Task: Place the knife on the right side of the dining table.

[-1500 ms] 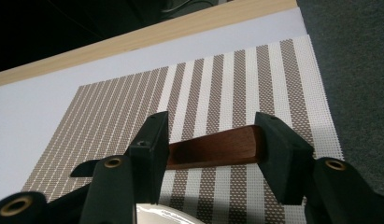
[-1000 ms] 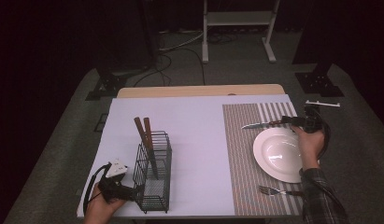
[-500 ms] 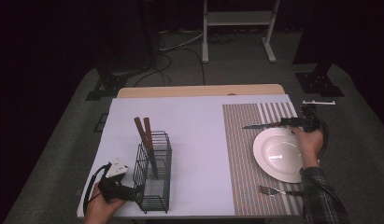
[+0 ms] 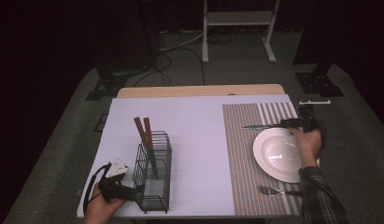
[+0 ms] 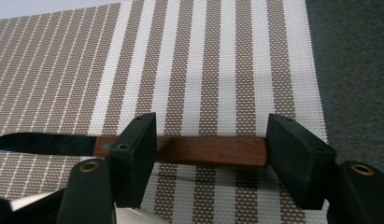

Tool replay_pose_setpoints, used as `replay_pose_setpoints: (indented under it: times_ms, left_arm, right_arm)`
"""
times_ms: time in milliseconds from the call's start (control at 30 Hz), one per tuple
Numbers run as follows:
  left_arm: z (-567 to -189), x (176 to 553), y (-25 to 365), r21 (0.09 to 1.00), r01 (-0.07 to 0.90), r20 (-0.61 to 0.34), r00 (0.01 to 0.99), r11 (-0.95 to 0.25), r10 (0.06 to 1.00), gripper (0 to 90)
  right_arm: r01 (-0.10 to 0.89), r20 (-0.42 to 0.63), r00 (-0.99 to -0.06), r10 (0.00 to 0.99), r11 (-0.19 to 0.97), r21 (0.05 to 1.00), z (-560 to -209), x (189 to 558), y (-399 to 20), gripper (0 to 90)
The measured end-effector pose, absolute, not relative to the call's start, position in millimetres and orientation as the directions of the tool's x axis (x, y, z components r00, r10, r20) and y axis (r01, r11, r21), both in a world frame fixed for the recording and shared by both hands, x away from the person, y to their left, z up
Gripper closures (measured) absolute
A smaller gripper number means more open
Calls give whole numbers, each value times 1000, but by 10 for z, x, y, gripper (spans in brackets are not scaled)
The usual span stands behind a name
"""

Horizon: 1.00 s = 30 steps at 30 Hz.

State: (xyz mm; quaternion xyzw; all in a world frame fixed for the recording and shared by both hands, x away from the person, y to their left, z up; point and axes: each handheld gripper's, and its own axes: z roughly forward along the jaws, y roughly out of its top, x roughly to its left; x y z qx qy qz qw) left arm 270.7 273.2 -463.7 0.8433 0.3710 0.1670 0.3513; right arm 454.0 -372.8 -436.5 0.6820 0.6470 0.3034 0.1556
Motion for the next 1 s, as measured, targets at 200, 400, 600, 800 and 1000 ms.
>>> replay_pose_setpoints:
  times_ms: [200,400,600,800,1000]
  left_arm:
    - [-4637,2707,2732,717,508,21,669,-478,743,0]
    - [-4636,2708,2732,715,510,19,669,-478,743,0]
    - [-4636,2707,2732,716,510,20,669,-478,743,0]
    - [-4636,2707,2732,715,510,20,669,-478,743,0]
    - [-4637,2707,2732,716,510,20,669,-477,743,0]
  right_arm:
    - [783,203,-11,979,-118,611,-4357,4536,-3731,338]
    - [755,220,-15,975,-132,642,-4306,4476,-3766,329]
    - [728,217,-71,973,-98,678,-4231,4388,-3725,284]
    - [696,193,-121,974,-56,716,-4162,4311,-3610,169]
    - [681,177,-148,973,-29,731,-4096,4237,-3477,12]
